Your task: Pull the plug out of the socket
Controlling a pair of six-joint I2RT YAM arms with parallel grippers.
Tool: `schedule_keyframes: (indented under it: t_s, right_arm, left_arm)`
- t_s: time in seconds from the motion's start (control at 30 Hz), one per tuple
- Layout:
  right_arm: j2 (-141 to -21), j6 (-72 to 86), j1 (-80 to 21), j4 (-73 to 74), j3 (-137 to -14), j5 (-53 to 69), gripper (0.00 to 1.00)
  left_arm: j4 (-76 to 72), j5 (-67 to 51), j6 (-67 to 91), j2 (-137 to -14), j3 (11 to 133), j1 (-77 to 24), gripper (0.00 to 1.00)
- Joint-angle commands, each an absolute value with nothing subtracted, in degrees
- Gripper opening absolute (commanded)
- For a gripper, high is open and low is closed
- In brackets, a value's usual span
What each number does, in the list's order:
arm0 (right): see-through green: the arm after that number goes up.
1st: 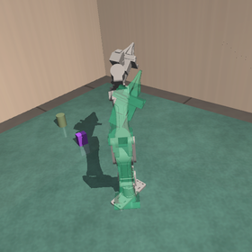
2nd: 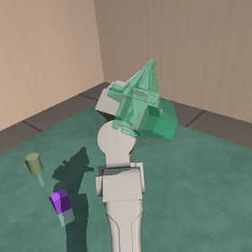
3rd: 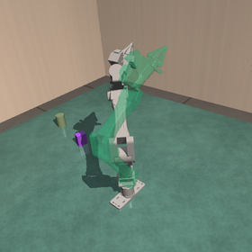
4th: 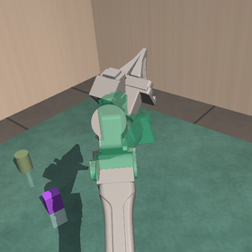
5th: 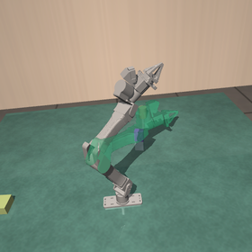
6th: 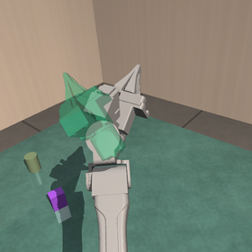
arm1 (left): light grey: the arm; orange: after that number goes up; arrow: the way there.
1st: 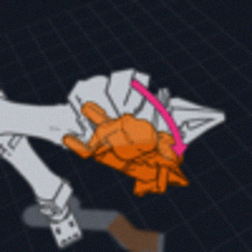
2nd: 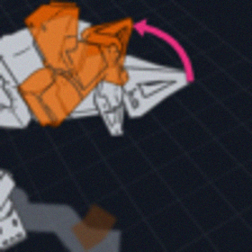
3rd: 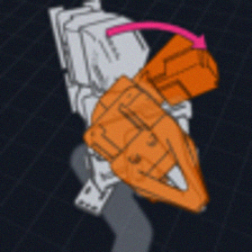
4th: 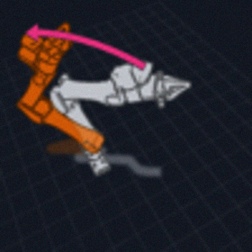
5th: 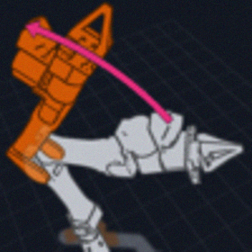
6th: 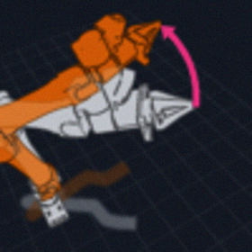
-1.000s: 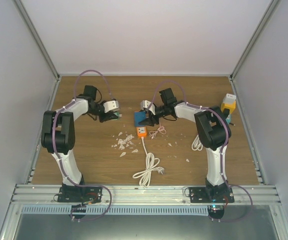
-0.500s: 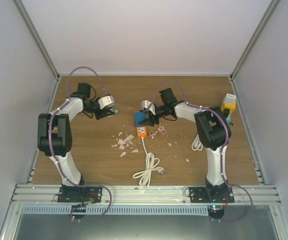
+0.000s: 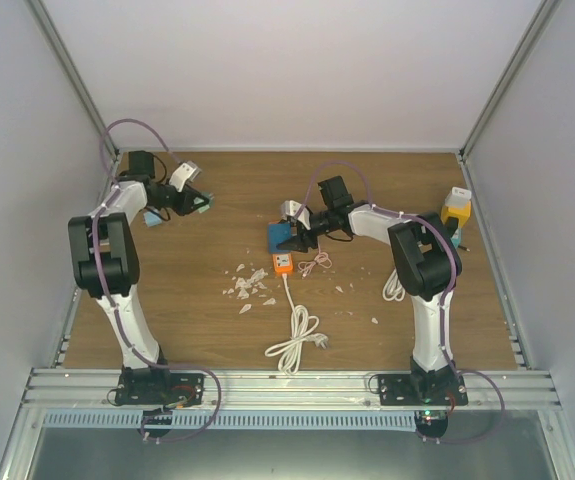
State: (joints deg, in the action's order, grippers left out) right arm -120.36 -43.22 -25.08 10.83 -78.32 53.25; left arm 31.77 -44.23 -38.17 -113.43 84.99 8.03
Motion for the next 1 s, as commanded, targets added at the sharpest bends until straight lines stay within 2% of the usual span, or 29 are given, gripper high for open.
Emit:
schedule_keyframes:
  t_s: [0.0,0.2,0.4,0.7,0.97]
  right_arm:
    - [-123.2,-43.8,-24.8,16.3,-75.8,49.4,0.09]
    - [-123.2,-43.9,-24.9,16.5,-75.8,49.5,0.09]
    - [-123.3,-44.0,-24.9,16.6,-75.9,49.5,0.10]
    - [-123.3,-43.9,-25.0,16.9,-76.2,49.5,0.10]
    - [-123.2,-44.0,-25.3,17.2,-76.3,49.3,0.10]
  left_arm:
    - [32.6,-48.9,-29.5,-118.7,88.6,10.0,0.26]
    - [33.3,-52.2,-21.8,-124.3,92.4,12.3,0.28]
    - [34.2,-49.6,-20.6,-127.0,93.8,12.8,0.34]
    - [36.8,-44.3,-21.3,-129.3,95.4,13.4,0.53]
    - [35.6,-39.7,-22.2,-127.8,95.4,13.4,0.54]
